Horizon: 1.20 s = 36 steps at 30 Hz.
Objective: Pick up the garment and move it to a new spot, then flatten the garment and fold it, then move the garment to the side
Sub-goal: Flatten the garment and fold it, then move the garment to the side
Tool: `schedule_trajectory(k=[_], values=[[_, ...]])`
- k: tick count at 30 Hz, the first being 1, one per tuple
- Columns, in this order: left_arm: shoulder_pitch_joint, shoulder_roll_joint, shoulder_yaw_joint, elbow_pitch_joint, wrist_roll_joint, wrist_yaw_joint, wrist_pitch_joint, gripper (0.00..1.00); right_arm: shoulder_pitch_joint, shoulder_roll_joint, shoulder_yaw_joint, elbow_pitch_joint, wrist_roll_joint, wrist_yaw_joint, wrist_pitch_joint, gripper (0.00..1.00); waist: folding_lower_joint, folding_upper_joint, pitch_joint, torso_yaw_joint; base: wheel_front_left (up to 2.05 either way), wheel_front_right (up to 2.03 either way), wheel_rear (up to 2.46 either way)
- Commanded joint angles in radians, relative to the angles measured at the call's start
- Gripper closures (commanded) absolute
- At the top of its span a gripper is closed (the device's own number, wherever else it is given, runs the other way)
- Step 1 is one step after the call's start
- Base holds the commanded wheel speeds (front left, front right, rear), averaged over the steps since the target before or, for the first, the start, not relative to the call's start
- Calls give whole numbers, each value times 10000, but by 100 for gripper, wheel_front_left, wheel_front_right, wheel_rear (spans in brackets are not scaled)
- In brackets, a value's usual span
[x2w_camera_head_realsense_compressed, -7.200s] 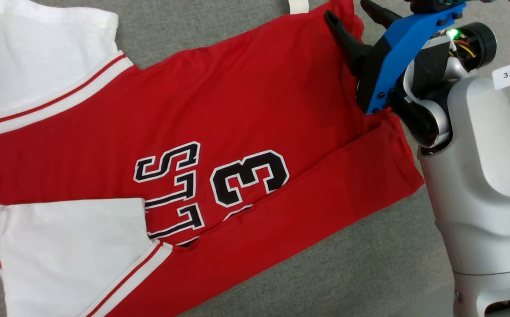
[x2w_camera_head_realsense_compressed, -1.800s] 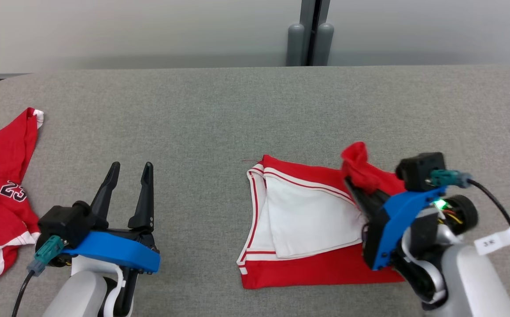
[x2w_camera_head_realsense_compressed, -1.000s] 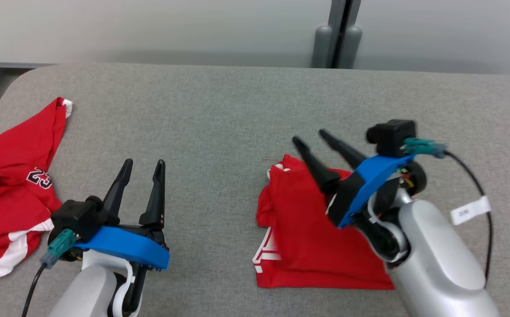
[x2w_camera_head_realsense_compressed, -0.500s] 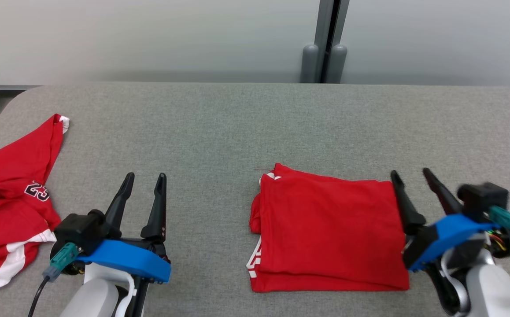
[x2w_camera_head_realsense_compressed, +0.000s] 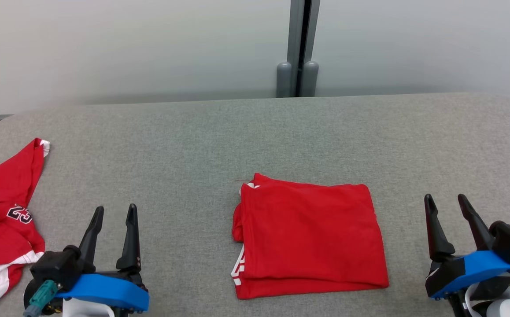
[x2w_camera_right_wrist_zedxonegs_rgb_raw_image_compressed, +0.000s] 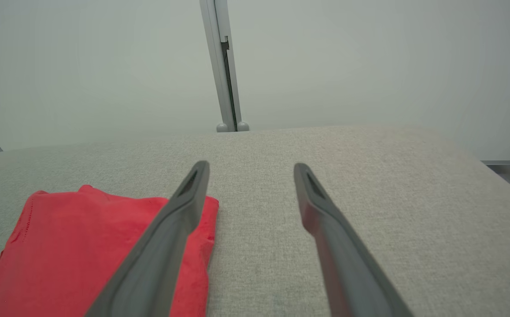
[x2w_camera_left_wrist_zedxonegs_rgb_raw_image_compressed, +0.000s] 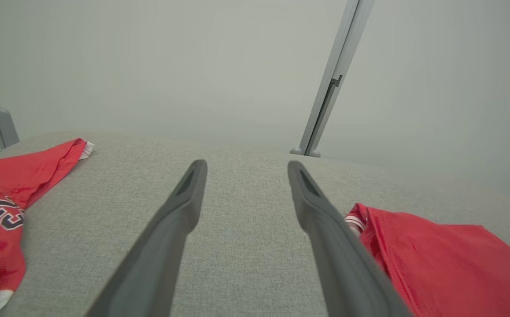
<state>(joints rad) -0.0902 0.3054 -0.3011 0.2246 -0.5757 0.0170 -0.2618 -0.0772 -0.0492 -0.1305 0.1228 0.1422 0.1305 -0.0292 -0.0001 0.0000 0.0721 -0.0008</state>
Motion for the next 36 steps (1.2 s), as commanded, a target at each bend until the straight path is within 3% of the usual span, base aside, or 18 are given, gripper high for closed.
schedule_trajectory(k=[1, 24, 27, 32, 36], values=[[93, -47, 85, 10, 131, -40, -41, 0, 109, -27, 33, 17, 52, 7, -39, 0, 1, 0, -53, -51, 0, 0, 0], [342, -413, 580, 76, 633, -186, -45, 0, -529, -24, 767, 678, 505, 7, 287, 0, 1, 0, 8, -28, 0, 0, 0], [205, -375, 623, -13, 661, -152, -43, 0, -745, -30, 805, 777, 711, 7, 1054, 0, 1, 0, 146, -17, 0, 0, 0], [-158, -214, 668, -193, 703, -102, 53, 0, -1396, -28, 890, 1292, 605, 7, 3616, 0, 1, 0, 482, 95, 0, 0, 0], [-611, -138, 582, -248, 766, -137, 233, 0, -1882, -24, 822, 1846, 266, 7, 4974, 0, 1, 0, 750, 313, 0, 0, 0]])
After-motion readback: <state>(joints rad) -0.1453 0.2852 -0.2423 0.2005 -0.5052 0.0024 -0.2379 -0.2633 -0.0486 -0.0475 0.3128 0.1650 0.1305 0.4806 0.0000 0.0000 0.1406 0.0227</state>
